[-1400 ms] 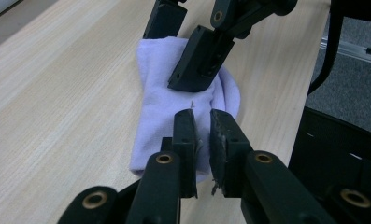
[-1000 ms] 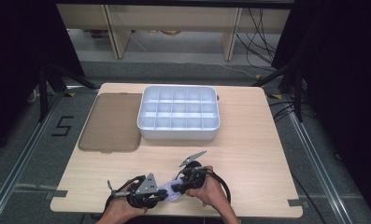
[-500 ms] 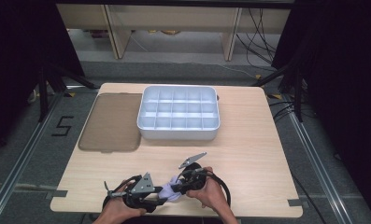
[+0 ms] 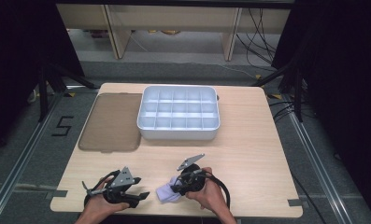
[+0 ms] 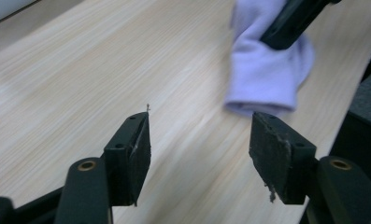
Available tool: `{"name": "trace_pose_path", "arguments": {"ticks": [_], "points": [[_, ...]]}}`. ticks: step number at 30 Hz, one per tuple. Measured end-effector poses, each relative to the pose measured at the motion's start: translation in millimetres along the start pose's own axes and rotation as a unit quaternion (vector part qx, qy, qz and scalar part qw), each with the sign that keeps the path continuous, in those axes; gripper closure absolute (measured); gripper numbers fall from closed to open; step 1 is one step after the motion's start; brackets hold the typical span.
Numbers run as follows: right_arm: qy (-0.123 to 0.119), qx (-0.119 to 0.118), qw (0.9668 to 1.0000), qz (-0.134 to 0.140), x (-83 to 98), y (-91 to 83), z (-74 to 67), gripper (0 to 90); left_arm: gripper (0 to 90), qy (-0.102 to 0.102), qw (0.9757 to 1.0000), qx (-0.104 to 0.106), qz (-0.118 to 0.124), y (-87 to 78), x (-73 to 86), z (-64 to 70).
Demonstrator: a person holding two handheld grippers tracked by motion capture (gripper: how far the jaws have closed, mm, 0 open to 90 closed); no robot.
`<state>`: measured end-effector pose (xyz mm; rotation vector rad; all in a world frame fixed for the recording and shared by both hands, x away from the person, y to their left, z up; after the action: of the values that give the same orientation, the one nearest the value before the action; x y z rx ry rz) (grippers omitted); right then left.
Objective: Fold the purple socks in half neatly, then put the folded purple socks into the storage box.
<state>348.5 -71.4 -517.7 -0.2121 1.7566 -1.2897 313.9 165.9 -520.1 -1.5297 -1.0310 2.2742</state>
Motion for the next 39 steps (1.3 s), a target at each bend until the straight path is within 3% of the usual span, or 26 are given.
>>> {"name": "trace_pose_path", "arguments": {"ticks": [3, 7, 10, 16, 19, 20, 22, 25, 27, 30, 33, 35, 36, 39], "points": [[0.002, 0.0, 1.0, -0.002, -0.1, -1.9, -1.4, 68.8, 34.7, -0.013, 0.9998, -0.011, -0.007, -4.2, 6.8, -6.3], [-0.007, -0.001, 1.0, 0.004, -1.2, -5.3, -2.3, 68.9, 32.1, -0.011, 0.9997, -0.019, -0.009, -6.2, 8.8, -11.0], [-0.015, -0.008, 0.9998, 0.009, -3.2, -7.9, -4.3, 69.1, 30.6, -0.021, 0.9995, -0.02, -0.008, -5.3, 9.2, -10.8], [-0.02, 0.005, 0.9996, 0.021, -10.7, -23.3, -9.1, 69.3, 26.9, -0.012, 0.9995, -0.028, -0.01, -6.7, 8.9, -13.0], [-0.029, 0.011, 0.999, 0.033, -15.2, -34.0, -6.5, 69.3, 26.6, -0.026, 0.9993, -0.025, 0.005, -7.2, 8.4, -10.9], [-0.019, 0.016, 0.9992, 0.031, -15.8, -38.8, -6.0, 69.3, 26.5, -0.028, 0.9993, -0.025, 0.005, -7.1, 8.6, -10.8], [-0.022, 0.023, 0.9987, 0.04, -18.2, -45.4, -1.7, 69.3, 26.3, -0.015, 0.9995, -0.027, -0.003, -7.8, 8.8, -11.8], [-0.01, 0.037, 0.9984, 0.043, -21.2, -56.2, 4.4, 69.3, 26.3, -0.021, 0.9996, -0.02, 0.001, -7.5, 8.5, -11.1], [-0.012, 0.047, 0.998, 0.04, -24.4, -62.2, 10.7, 69.3, 26.1, -0.036, 0.9991, -0.02, 0.011, -5.9, 8.4, -10.3], [-0.008, 0.059, 0.9975, 0.036, -31.4, -71.0, 21.3, 69.3, 26.1, -0.032, 0.9993, -0.019, 0.008, -8.1, 8.3, -10.1], [-0.014, 0.082, 0.9956, 0.042, -41.1, -81.1, 37.4, 69.3, 26.1, -0.021, 0.9995, -0.023, 0.004, -9.1, 7.8, -12.4], [0.004, 0.089, 0.9956, 0.031, -47.5, -89.9, 45.0, 69.3, 25.7, -0.026, 0.9994, -0.02, 0.005, -8.6, 7.7, -11.6], [-0.005, 0.101, 0.994, 0.043, -49.8, -91.7, 51.3, 69.3, 24.9, -0.028, 0.9994, -0.021, 0.007, -8.3, 7.5, -11.4], [-0.005, 0.12, 0.9919, 0.042, -58.2, -101.2, 66.3, 69.3, 24.3, -0.025, 0.9994, -0.023, 0.002, -8.5, 7.6, -12.0]]}}
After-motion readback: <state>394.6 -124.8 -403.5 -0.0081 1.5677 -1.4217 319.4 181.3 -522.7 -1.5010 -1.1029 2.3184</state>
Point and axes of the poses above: each handheld gripper's, and its own axes: y roughly forward along the jaws, x roughly out of its underside, z roughly to its right, the point moved 3 cm from there along y, roughly forward along the jaws, and after that the axes turned 15 degrees about x, right-handed, at the moved point
